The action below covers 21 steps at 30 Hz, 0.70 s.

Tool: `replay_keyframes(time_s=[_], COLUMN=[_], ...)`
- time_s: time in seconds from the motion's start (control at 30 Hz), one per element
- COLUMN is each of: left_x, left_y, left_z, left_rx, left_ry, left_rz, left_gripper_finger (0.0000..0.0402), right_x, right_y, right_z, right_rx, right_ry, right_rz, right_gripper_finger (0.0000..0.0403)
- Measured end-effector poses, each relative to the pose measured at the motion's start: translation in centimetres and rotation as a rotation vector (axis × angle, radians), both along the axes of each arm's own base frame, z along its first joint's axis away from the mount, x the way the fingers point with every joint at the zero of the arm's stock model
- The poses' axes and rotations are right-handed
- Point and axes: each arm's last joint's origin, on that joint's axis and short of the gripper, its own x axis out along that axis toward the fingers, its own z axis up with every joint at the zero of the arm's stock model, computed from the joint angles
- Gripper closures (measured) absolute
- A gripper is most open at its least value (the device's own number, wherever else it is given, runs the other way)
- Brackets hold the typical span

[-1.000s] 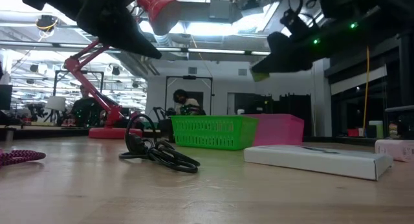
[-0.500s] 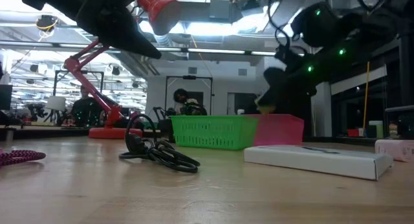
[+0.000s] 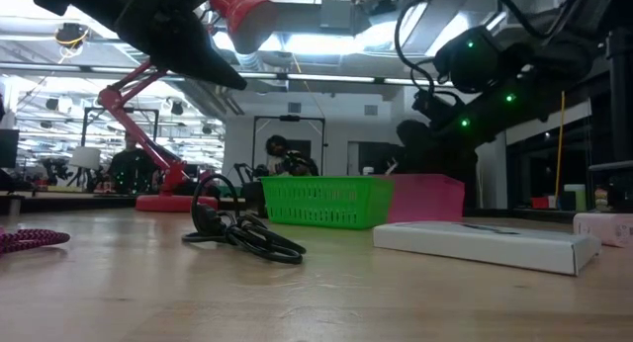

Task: Pick and place items into bin
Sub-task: Put the green charger adapter into the red bin

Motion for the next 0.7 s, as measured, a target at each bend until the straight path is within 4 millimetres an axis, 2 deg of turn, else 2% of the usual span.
replay_keyframes(time_s=[0.27, 0.7], left_x=[0.00, 0.00], left_y=[0.00, 0.00], left_z=[0.01, 0.01], left_rx=[0.001, 0.003], left_ry=[0.000, 0.000], left_rz=[-0.001, -0.001], left_gripper_finger=[0.0398, 0.0399], right_x=[0.10, 0.28], right_y=[0.00, -0.03], right_z=[-0.93, -0.71], right_rx=[0.006, -0.020], right_ry=[0.038, 0.026], right_rz=[0.003, 0.018], right_gripper_finger=[0.0266, 0.0263])
